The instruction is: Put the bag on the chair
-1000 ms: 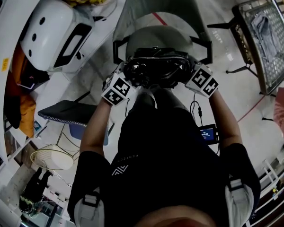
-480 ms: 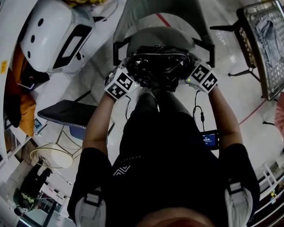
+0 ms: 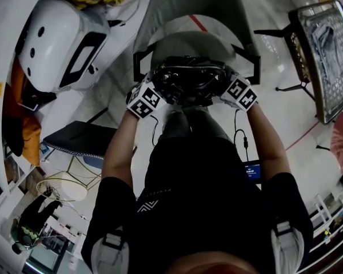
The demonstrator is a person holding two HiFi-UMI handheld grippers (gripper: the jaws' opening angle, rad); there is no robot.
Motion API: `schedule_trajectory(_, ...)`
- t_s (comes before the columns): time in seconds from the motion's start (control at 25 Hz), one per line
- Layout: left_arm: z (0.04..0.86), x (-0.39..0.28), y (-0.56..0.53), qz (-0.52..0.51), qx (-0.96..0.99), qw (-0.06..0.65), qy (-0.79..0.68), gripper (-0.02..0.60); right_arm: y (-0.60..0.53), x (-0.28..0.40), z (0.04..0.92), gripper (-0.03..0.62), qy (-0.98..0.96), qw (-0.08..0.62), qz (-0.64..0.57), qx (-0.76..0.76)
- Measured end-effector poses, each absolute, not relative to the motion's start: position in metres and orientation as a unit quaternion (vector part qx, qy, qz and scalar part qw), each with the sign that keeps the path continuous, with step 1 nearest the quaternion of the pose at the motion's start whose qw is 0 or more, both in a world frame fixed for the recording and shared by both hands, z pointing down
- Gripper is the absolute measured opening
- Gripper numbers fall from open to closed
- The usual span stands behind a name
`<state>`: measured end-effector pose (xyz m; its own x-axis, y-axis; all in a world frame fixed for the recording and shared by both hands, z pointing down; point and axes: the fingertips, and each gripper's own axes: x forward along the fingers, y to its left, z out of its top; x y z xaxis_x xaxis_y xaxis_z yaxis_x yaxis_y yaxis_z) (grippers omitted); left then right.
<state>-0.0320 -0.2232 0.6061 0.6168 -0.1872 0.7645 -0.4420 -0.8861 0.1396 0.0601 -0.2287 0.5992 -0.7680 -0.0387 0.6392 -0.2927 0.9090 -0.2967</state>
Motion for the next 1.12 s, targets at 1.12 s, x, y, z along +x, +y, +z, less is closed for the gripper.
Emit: schedule_trajectory(1.12,0.617,-0.029,-0.232,0.383,0.897,0.152,-0.164,0.319,-0.231,0.071,0.614,0.285,-0.924,0.352,0.143,0.046)
